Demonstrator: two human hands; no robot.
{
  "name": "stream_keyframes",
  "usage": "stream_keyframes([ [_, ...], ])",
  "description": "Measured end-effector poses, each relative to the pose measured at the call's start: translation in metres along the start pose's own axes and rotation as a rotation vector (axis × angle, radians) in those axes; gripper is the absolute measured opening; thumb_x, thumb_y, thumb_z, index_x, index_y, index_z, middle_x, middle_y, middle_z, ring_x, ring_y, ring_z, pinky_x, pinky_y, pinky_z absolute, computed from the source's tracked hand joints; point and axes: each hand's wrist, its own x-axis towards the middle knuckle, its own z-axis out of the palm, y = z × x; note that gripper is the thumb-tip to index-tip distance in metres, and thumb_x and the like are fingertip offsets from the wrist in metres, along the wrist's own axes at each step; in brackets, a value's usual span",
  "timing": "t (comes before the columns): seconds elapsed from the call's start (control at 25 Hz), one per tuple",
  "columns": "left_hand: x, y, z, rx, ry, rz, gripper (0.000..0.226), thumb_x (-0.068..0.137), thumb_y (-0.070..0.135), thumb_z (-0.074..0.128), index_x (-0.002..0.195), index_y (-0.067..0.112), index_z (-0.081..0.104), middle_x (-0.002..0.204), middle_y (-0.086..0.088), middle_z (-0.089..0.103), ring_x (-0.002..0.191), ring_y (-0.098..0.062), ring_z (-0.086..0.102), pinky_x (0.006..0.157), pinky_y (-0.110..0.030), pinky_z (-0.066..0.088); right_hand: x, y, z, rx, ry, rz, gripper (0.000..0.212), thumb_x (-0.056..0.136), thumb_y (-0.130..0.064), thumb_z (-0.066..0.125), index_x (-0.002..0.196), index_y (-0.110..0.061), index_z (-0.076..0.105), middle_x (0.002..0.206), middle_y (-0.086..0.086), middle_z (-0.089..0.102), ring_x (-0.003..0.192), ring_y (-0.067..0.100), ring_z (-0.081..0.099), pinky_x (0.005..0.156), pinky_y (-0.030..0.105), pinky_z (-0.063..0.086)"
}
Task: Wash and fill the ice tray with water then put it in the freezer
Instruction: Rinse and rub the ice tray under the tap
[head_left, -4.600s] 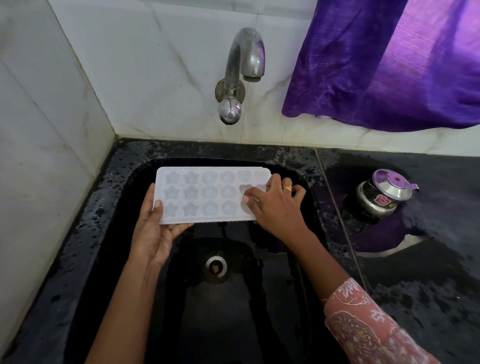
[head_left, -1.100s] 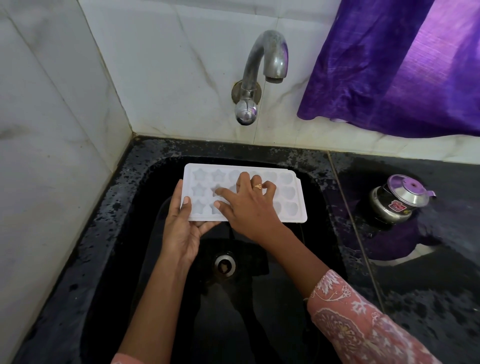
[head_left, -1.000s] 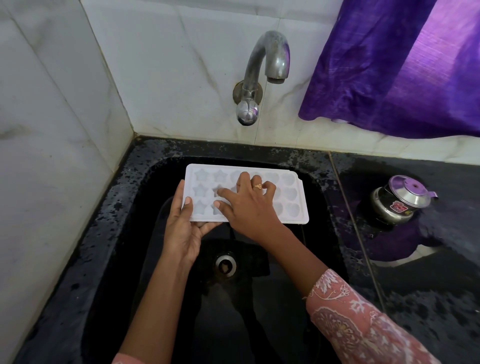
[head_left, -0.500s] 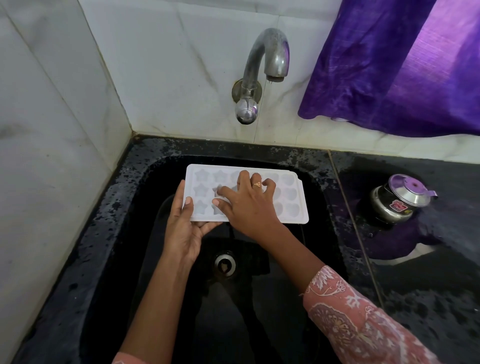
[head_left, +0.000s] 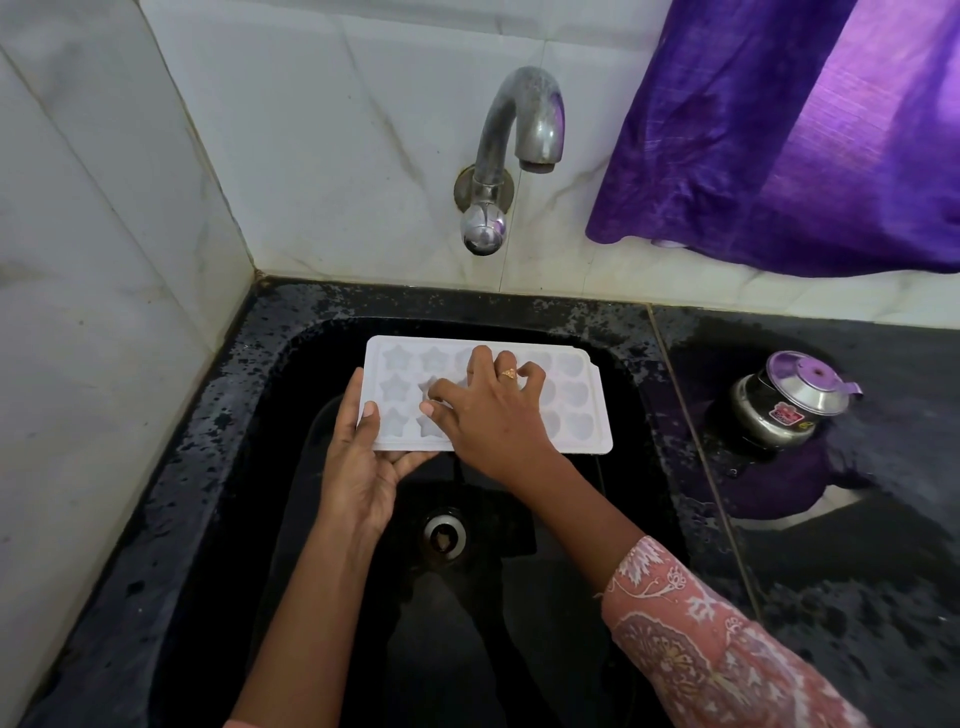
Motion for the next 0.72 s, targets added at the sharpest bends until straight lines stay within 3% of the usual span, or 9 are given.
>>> stream_keyframes([
  [0.12,-0.001,-0.001,0.000,0.003,-0.014,-0.004,0.042,0.099,0.016,0.038,0.140,0.027,0.040,0.117,0.002,0.061,0.098,-0.020,0.065,0.061,-0.039,0.059,0.001,-0.003,0.005,-0.058,0.083,0.041,0.017,0.082,-0.045,0.063,0.089,-0.031,0.070,0.092,0.008,0.056,0.085,0.029,0.056,0.080,0.049,0.042],
  [0.36,0.002,-0.001,-0.002,0.002,-0.004,0.000,0.042,0.099,0.016,0.038,0.141,0.026,0.040,0.116,0.003,0.061,0.098,-0.020,0.065,0.060,-0.039,0.059,-0.001,-0.001,0.001,0.050,-0.011,0.004,0.034,0.095,-0.046,0.040,0.117,-0.029,0.060,0.118,0.010,0.044,0.113,0.032,0.039,0.098,0.049,0.020],
  [0.56,0.003,-0.002,-0.002,-0.004,-0.007,0.005,0.041,0.099,0.017,0.039,0.139,0.027,0.041,0.123,0.001,0.059,0.103,-0.021,0.063,0.064,-0.040,0.060,0.002,-0.009,-0.003,0.074,0.110,0.017,0.021,0.088,-0.031,0.056,0.107,-0.025,0.062,0.102,0.012,0.050,0.094,0.031,0.050,0.087,0.050,0.033],
  [0.72,0.003,-0.002,-0.002,-0.026,-0.003,0.003,0.041,0.099,0.016,0.038,0.138,0.029,0.043,0.116,0.002,0.063,0.091,-0.016,0.069,0.063,-0.039,0.059,0.004,-0.016,-0.009,0.070,-0.020,-0.087,0.037,0.090,-0.019,0.048,0.124,-0.029,0.055,0.114,0.012,0.042,0.107,0.031,0.039,0.095,0.049,0.021],
])
